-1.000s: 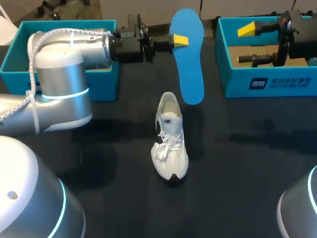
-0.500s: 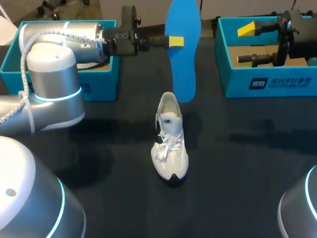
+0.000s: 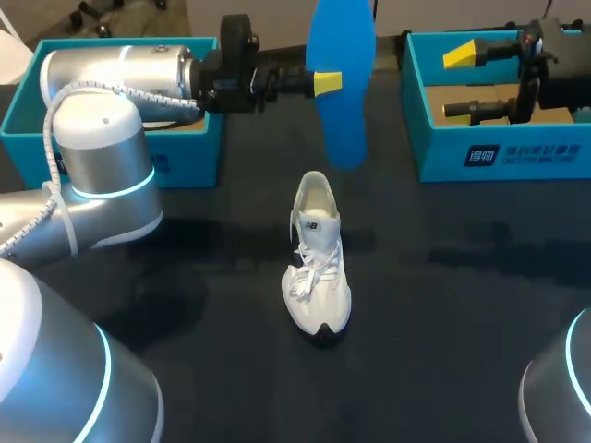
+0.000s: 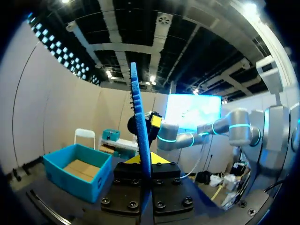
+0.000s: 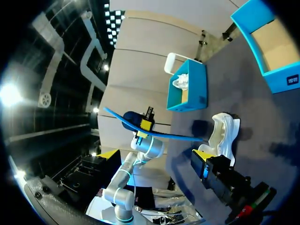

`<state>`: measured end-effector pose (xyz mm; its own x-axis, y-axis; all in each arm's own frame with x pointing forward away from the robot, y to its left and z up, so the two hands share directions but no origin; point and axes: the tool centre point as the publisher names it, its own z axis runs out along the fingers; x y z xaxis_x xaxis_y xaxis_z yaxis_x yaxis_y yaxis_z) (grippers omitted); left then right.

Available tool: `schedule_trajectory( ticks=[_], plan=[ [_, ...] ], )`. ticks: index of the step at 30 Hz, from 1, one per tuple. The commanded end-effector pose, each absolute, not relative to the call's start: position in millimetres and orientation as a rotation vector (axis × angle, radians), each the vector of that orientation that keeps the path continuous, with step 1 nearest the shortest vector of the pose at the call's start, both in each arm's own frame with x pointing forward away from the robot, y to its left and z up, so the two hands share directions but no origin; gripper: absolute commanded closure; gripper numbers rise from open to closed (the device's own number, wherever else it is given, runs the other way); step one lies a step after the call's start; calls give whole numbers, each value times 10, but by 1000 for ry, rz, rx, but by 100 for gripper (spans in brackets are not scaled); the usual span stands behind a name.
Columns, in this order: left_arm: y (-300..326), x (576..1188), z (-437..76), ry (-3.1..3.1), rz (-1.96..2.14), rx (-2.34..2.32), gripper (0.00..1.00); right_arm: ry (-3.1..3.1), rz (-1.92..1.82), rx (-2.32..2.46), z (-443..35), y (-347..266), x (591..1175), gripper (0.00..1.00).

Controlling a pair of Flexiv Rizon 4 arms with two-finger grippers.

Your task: Take the shoe out of the shoebox, open the shoe tongue, remove and reinsert the insole, then place the shoe into the shoebox

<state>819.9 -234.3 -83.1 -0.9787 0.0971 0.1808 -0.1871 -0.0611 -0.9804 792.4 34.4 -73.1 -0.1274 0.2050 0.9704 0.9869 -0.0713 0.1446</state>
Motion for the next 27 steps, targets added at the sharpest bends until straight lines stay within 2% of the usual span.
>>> schedule_trajectory(
  ticks=[1,27],
  plan=[
    [-2293,8362,-871,-2296,2365,-787,100,-1421,-1272,-1357,-731,362,7939,0],
    [-2265,8477,-858,-2319,2452,-869,100,-1421,-1272,-1357,-731,362,7939,0]
  ],
)
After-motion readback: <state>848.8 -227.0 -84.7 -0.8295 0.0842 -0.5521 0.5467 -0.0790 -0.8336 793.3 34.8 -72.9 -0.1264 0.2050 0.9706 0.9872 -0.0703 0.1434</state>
